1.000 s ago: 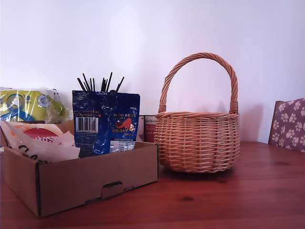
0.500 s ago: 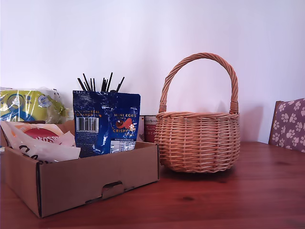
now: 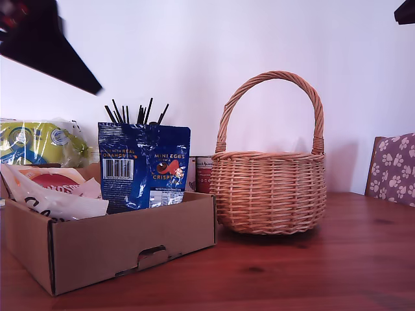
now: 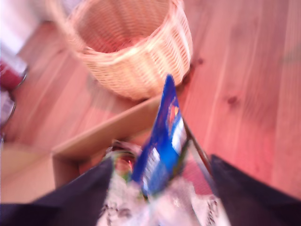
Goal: Move the bags of Easter eggs from the cardboard box on the left into the woven basket on the right side.
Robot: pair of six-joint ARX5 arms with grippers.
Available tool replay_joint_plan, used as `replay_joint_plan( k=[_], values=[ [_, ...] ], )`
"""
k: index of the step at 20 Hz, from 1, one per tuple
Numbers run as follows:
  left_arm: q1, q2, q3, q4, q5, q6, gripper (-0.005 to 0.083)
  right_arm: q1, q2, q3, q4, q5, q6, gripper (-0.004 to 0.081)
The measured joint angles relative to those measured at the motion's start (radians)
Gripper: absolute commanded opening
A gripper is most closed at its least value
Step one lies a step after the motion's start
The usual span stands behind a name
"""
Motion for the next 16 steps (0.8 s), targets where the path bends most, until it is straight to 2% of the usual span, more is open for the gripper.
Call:
replay_joint_plan(
  k=[4,7,12,16],
  values=[
    [-0.026,0.151,0.169,-0.021,-0.008,0.038,0.079,0.0,0.023,0.0,0.001,0.0,0.0,-0.0012],
    [-0.038,0.278,0.241,-0.076,-0.013,0.059,0.079,0.0,0.024,0.0,0.003,0.0,0.0,-0.0012],
    [-0.057,0.458,0.262,-0.124,-0.032,0.098,0.079,0.0,0.026,0.0,0.003,0.0,-0.002,-0.0012],
    [-0.057,0.551,0.272,-0.134,-0.084,0.117,0.0782,0.0,0.028,0.0,0.007,0.0,-0.004,-0.0012]
  ],
)
